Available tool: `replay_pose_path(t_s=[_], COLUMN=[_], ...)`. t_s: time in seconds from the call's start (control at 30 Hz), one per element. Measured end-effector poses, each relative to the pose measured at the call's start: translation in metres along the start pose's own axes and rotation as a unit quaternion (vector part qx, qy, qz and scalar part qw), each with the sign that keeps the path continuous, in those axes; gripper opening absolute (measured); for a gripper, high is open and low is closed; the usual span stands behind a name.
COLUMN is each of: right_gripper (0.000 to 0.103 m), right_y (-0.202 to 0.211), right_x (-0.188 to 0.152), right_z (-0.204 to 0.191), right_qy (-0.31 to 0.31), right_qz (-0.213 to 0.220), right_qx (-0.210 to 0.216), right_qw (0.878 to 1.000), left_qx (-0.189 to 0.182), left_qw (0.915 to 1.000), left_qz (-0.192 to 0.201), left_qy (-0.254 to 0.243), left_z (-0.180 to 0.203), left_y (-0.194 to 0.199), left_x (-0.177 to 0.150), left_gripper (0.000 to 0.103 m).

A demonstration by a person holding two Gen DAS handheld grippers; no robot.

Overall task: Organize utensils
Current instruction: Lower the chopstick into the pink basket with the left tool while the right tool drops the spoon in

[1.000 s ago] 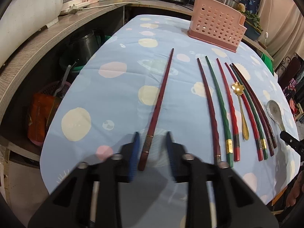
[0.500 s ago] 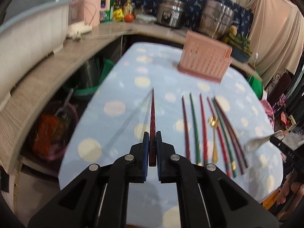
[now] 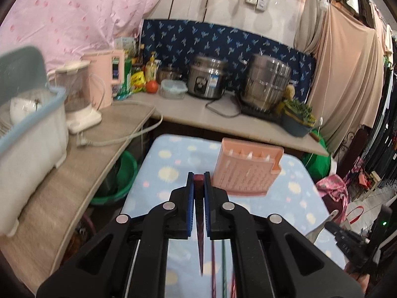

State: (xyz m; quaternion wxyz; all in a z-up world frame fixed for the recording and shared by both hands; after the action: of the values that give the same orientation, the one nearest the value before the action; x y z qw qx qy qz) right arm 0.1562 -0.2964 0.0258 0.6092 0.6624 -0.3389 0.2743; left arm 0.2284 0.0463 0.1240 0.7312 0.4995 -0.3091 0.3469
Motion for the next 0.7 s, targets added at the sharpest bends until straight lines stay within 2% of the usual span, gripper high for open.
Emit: replay_pose_path(t_s=[0.2,0.33,0.53,0.7], right_gripper=[0.004,0.004,0.004,0.004], right_y=[-0.034,-0.060,-0.101,-0.135], right_x=[0.067,0.110,0.154,0.158], right_z=[-0.003,-0.001,0.003,0.002], right_qy=[0.006,-0.001,-0.014,-0.011], right_qz=[0.027,0.043,0.055,0.037], right_qx=[0.019,0.024,0.020,0.021], right_qw=[0.999,0.999,0.998,0.999], left_qx=[-0.025,-0.042,-0.038,-0.022], left_qw=[0.9968,0.9924,0.9891,0.9928], left_qz=[0.075,0.114,0.138,0.109], left_qy=[-0.017,-0.017,-0.036,-0.043], left_z=[0.045,0.073,0.108,0.113], left_y=[0.006,0.002,-0.041,-0.102], left_x=[0.085,0.131,0.161,0.156], left_gripper=[0.007,0.007,0.007,0.007])
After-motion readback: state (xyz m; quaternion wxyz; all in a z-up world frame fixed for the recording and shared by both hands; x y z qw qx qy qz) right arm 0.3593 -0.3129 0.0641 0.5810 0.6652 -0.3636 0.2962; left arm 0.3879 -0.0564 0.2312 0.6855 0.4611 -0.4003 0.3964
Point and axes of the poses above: each gripper's, at about its wrist camera, not at the fingertips, and y roughly against the way its jaws point, z to its right, x to its top, the point moved 4 cm from there along -y, roughly the way its jaws point, and after that the axes turned 8 degrees about y, right-handed, at the moved point
